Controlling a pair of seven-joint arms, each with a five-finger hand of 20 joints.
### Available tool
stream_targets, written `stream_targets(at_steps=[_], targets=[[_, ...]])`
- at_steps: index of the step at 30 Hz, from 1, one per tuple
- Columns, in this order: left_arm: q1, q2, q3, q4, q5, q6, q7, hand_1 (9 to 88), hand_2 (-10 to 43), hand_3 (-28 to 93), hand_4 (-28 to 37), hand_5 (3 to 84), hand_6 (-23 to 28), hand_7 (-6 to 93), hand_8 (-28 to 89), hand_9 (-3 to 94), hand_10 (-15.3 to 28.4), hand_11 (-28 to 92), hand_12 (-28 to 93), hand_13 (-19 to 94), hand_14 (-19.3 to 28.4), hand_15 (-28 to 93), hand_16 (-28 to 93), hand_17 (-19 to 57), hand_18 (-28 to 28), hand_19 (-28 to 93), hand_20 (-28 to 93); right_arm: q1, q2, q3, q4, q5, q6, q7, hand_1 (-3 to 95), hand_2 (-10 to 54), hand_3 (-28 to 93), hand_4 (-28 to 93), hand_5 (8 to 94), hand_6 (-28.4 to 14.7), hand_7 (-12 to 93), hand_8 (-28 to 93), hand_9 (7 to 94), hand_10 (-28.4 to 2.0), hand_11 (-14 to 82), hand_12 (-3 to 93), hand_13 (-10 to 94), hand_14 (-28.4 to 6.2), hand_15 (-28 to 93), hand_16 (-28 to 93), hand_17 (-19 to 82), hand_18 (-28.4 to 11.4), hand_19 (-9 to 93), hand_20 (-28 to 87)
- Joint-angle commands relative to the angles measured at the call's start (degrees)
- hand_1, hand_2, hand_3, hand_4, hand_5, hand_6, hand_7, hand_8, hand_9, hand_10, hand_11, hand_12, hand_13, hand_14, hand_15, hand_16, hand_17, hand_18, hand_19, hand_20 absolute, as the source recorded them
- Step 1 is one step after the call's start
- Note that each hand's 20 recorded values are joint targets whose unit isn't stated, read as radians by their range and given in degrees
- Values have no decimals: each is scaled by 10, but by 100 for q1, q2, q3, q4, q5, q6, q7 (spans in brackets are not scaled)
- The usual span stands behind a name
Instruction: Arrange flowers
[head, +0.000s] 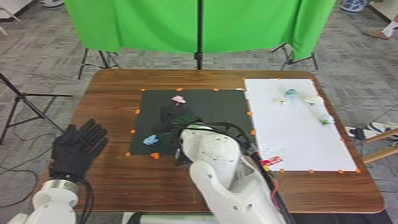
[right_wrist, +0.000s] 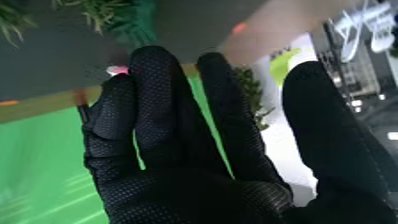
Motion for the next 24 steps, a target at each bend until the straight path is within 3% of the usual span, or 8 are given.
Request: stream_targets(at_steps=[1, 8, 13, 15, 24], targets=[[39, -53, 52, 22, 51, 64, -57, 280, 163, 720, -283, 469, 103, 124, -84, 403, 151, 222, 132, 298, 158, 441, -63, -45, 147, 339, 166, -85, -179, 50, 174, 91, -295, 168, 327, 88, 675, -197, 613, -118, 71, -93, 600, -260, 180, 188, 489, -253, 675, 247, 279, -284, 838, 448], [-38, -40, 86, 75, 64, 75, -80, 279, 164, 720, -283, 469, 103, 124, -85, 403, 151, 222, 131, 298, 157, 441, -63, -45, 147, 339, 165, -91, -300, 86, 413, -27, -277, 222, 322, 88, 684, -196, 585, -137, 56, -91, 570, -258, 145, 169, 483, -249, 664, 242, 281, -284, 839, 446], [-113, -6, 115, 122, 190, 105, -139, 279, 164, 721, -283, 470, 103, 125, -85, 403, 150, 222, 131, 294, 157, 440, -64, -45, 147, 339, 165, 3, -549, 244, 927, -365, -266, 133, 331, 88, 681, -199, 634, -155, 59, -96, 574, -262, 139, 163, 483, -247, 657, 236, 278, -284, 836, 444], [-124, -10, 123, 123, 146, 74, -138, 279, 164, 721, -283, 470, 103, 125, -85, 402, 150, 222, 131, 289, 154, 438, -64, -45, 146, 339, 165, -20, -582, 258, 1011, -467, -244, 117, 339, 88, 679, -200, 652, -157, 63, -101, 582, -263, 138, 160, 493, -244, 651, 230, 280, -284, 836, 442], [-69, -37, 92, 105, 146, 52, -116, 279, 163, 721, -283, 469, 103, 125, -85, 402, 151, 222, 131, 288, 155, 438, -63, -46, 146, 339, 165, -248, -471, 139, 707, -372, -628, 18, 350, 90, 676, -205, 694, -151, 75, -113, 609, -262, 140, 160, 509, -236, 640, 229, 282, -284, 836, 437]])
